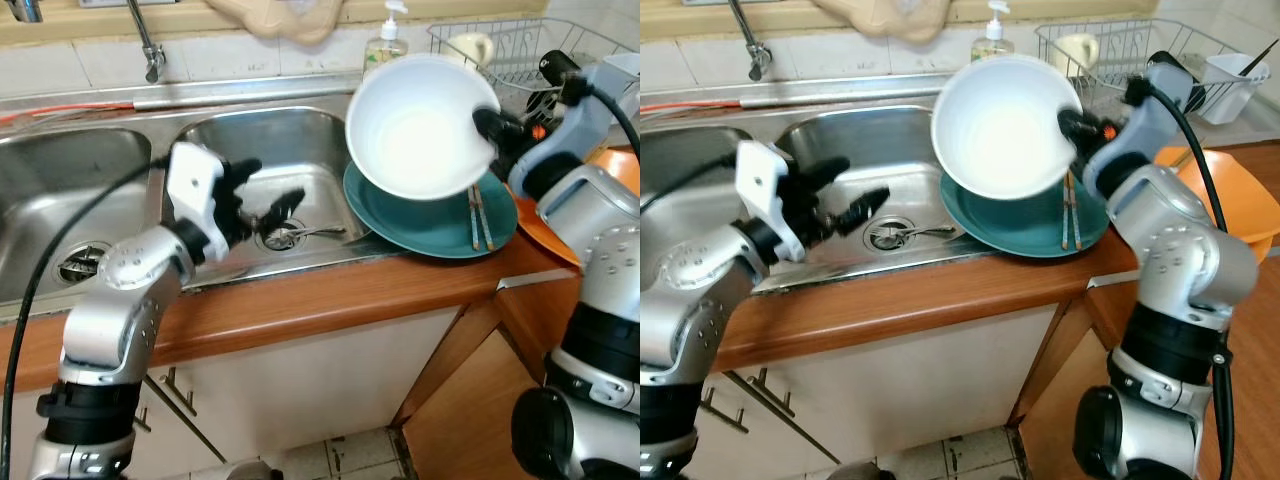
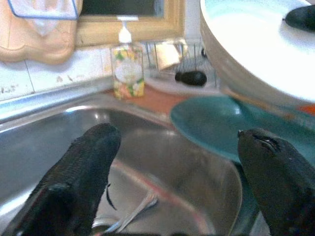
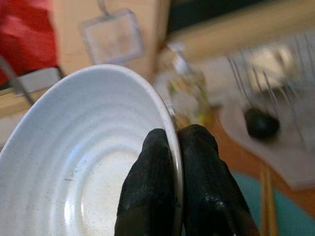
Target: Kitchen organization
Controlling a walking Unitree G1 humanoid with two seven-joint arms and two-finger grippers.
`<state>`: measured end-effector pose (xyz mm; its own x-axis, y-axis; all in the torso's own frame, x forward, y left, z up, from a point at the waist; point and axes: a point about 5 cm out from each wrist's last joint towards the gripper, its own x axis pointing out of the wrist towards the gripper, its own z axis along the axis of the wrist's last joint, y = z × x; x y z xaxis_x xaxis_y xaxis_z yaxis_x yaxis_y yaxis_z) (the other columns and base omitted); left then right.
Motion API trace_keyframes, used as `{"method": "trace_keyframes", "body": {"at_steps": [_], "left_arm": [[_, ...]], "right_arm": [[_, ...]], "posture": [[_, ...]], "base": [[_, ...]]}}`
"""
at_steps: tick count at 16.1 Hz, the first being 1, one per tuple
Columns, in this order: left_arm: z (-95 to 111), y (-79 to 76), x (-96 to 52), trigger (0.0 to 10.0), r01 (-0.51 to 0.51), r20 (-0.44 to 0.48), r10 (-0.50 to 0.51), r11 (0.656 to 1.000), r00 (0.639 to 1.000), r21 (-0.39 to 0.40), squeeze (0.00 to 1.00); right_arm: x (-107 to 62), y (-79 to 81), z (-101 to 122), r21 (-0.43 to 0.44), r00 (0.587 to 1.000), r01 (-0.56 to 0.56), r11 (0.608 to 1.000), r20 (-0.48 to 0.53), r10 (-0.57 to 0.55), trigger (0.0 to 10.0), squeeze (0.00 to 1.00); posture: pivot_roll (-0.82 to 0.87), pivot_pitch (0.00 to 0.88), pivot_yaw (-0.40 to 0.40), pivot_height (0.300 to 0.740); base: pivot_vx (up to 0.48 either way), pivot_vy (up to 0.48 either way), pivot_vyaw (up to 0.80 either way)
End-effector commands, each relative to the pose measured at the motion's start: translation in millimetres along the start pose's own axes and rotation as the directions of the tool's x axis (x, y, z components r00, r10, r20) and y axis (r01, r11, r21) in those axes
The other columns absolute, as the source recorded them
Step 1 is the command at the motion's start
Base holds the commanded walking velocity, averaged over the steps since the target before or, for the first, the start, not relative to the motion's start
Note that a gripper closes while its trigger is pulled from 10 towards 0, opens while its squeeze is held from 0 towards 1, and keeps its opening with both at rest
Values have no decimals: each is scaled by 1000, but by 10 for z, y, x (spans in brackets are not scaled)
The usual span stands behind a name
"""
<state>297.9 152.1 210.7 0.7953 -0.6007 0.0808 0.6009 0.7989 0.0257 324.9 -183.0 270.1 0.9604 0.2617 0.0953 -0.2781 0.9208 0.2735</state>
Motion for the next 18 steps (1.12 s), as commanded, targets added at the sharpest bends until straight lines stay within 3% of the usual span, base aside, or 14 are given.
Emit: {"method": "trace_keyframes", "body": {"at_steps": [1, 2, 3, 4, 6, 8, 10, 12, 18], "left_arm": [[38, 11, 13, 10000, -5, 22, 6, 999, 1000, -36, 1000], [47, 5, 19, 10000, -10, 37, 13, 997, 999, -77, 537], [46, 1, 21, 10000, -11, 41, 15, 995, 999, -95, 537], [25, -11, 27, 10000, -14, 38, 19, 992, 999, -129, 0], [-8, -35, 39, 10000, -11, 39, 19, 981, 999, -192, 0], [-17, -38, 44, 10000, -19, 54, 33, 968, 998, -250, 0], [-27, -22, 36, 2353, -29, 49, 44, 962, 998, -272, 0], [-54, 4, 8, 0, -48, 34, 60, 961, 998, -272, 0], [-52, 21, 6, 0, -69, 41, 84, 959, 996, -277, 0]], "right_arm": [[-14, 144, 107, -112, 996, -55, 992, 69, 63, 0, 0], [-5, 224, 94, -179, 992, -83, 980, 78, 98, 0, 0], [-3, 254, 85, -206, 990, -95, 974, 81, 114, 0, 0], [-2, 384, 54, -265, 981, -143, 954, 89, 172, 0, 0], [-9, 555, -13, -302, 960, -222, 927, 98, 262, 0, 0], [-28, 662, -64, -271, 939, -292, 917, 101, 329, 0, 0], [-36, 707, -88, -235, 928, -321, 918, 117, 354, 0, 0], [-45, 708, -138, -209, 928, -321, 924, 127, 351, 0, 0], [-52, 708, -199, -192, 933, -307, 932, 133, 335, 0, 0]], "posture": [[-22, 0, 21, 740], [-21, 0, 24, 740], [-21, 0, 24, 740], [-18, 0, 25, 740], [-10, 0, 21, 740], [-10, 0, 21, 740], [-1, 0, 19, 740], [1, 0, 20, 740], [6, 0, 24, 740]], "base": [[0, 0, 0], [0, 0, 0], [0, 0, 0], [0, 0, 0], [0, 0, 0], [0, 0, 0], [0, 0, 0], [0, 0, 0], [0, 0, 0]]}}
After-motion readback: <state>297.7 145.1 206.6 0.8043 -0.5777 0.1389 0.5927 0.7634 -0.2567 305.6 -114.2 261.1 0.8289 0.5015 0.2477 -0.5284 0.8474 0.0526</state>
